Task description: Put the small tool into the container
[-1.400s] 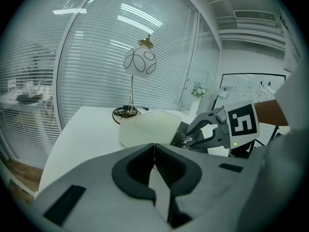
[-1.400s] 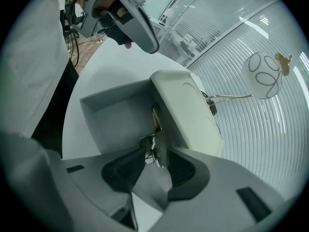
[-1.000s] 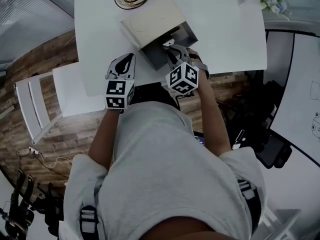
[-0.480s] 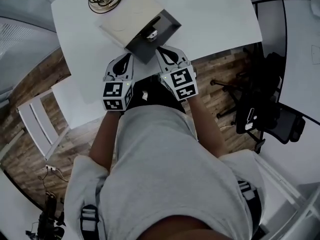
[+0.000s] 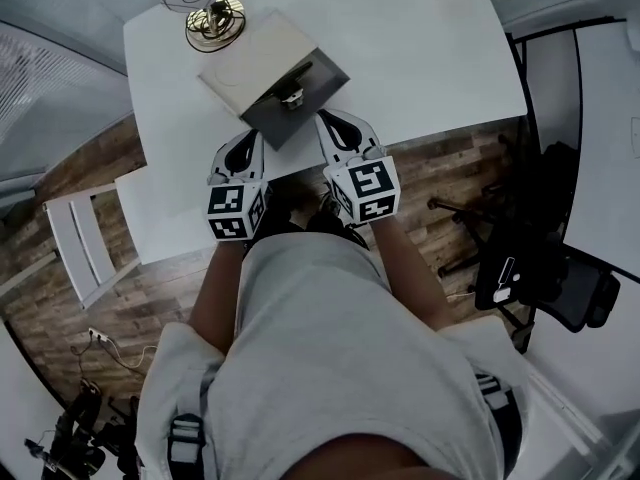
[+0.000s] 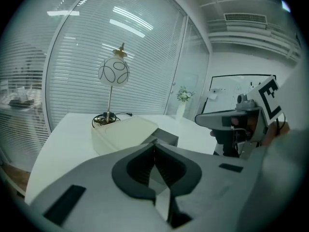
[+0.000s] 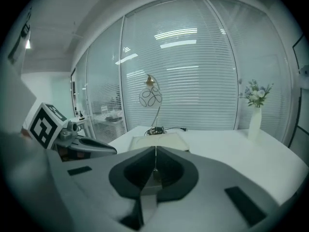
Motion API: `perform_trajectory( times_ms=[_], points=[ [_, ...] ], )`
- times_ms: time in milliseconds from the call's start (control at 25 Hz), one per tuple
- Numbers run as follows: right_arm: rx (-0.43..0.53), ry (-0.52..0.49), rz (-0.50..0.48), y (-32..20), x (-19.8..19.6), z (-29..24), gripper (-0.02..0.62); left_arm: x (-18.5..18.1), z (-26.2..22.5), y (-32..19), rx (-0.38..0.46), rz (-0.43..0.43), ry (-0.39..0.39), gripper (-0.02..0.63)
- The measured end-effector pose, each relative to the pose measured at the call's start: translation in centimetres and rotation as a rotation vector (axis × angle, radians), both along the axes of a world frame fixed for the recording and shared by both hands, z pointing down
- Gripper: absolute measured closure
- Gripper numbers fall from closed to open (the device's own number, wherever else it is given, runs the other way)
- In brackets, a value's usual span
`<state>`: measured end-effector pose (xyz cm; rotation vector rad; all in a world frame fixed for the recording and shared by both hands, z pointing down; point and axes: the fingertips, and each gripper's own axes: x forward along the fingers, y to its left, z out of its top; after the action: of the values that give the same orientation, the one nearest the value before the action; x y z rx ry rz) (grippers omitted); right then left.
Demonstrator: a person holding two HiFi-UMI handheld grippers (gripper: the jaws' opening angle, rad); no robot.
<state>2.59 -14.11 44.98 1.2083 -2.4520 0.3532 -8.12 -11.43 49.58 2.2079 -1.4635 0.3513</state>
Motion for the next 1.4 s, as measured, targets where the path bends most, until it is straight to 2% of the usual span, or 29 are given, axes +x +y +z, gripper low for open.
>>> perform_trajectory(
  times_ms=[360,520,680,840,1080,1400],
  points=[
    [0.112,-0.05,-0.061,1.5,1.5,-3.9,0.568,2.1,-4.3,2.5,0.074,-0.11,-0.031,0.581],
    [0.138,-0.13,-0.107,2.2,2.0,-6.1,0.568,3.8,-6.6,3.0,0.12,-0.138,-0.014,0.581],
    [0.21,-0.149,-0.099,2.7,3.2,-8.5,0.568,4.7,-9.4,3.6,0.185,-0.16,-0.033,0.581],
    [0.28,-0.167,-0.087,3.0,4.6,-11.0,0.568,4.1,-12.4,4.4,0.255,-0.199,-0.07,0.581],
    [0.344,-0.168,-0.067,3.4,6.6,-13.3,0.568,5.1,-16.3,5.0,0.337,-0.233,-0.07,0.581],
    [0.418,-0.173,-0.068,3.4,7.1,-15.9,0.568,5.7,-20.4,4.5,0.435,-0.23,-0.062,0.581]
  ],
)
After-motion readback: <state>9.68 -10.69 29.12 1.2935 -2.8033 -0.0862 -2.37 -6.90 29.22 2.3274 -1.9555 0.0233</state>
